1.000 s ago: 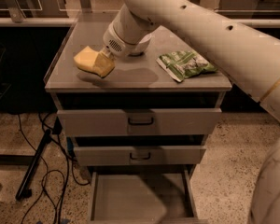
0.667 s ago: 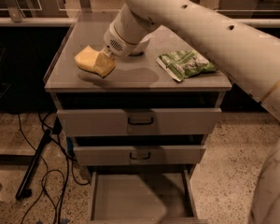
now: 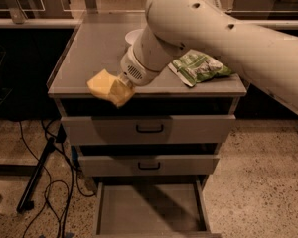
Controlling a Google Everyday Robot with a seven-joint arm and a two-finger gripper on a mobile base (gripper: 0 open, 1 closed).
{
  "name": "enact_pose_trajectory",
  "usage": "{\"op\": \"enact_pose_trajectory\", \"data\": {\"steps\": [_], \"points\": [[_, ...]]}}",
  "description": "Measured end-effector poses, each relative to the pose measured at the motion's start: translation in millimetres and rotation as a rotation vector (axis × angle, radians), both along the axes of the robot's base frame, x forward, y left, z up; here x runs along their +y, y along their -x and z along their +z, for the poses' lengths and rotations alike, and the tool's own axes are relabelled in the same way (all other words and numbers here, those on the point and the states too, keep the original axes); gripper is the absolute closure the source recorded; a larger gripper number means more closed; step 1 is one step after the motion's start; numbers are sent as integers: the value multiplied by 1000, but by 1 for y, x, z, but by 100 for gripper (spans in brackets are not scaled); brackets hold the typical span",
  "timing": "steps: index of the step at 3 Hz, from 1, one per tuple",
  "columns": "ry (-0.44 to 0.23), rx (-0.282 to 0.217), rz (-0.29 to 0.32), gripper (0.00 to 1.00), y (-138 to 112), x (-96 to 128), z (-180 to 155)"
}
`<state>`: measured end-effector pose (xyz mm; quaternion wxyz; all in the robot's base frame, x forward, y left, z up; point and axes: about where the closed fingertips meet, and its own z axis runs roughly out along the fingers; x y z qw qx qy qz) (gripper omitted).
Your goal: Place sponge into bottom drawer
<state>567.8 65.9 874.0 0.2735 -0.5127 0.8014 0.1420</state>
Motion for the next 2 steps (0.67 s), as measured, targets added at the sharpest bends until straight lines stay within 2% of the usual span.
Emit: {"op": "enact_pose_trajectory", "data": {"steps": [1,2], "points": [[3,26,-42,100,30,-12,-5],[8,30,-44,100,32,-14,-7]]}}
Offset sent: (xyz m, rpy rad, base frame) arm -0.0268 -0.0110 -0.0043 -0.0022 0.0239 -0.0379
